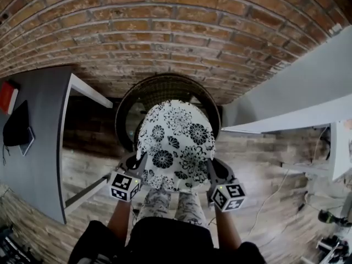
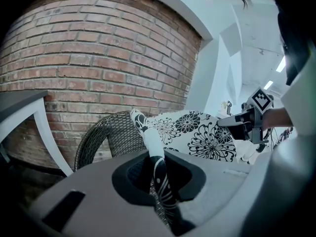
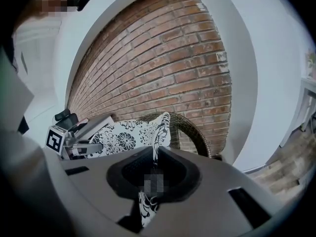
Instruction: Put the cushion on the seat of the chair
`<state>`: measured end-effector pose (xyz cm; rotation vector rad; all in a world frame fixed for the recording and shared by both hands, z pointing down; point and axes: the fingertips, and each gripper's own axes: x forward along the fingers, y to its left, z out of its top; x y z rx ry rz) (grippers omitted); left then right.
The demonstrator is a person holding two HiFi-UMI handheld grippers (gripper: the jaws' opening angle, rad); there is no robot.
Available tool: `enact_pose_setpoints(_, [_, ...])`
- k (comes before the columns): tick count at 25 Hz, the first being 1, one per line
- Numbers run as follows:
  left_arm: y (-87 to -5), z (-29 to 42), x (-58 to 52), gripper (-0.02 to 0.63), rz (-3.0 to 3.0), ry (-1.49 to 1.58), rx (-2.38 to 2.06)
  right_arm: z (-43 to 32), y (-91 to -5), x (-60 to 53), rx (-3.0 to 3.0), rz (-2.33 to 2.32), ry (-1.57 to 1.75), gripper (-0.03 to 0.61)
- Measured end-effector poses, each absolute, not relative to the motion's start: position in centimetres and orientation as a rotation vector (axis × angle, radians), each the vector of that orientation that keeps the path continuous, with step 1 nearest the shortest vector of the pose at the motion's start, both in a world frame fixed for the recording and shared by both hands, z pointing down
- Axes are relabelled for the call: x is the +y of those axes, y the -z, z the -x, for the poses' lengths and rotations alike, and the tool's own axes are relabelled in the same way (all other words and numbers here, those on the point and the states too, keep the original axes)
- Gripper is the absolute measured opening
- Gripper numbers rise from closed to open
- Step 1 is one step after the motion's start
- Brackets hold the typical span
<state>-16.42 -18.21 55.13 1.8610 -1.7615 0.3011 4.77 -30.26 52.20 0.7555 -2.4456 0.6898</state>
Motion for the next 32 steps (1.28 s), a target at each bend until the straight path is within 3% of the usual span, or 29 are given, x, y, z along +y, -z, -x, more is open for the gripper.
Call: enact_pose_setpoints(32, [-65.9,16.4,-18.3,0.012,-1.661,-0.358,-1.774,-3.4,-63.1,-32.2,-2.378,-0.626,-0.747,0.031])
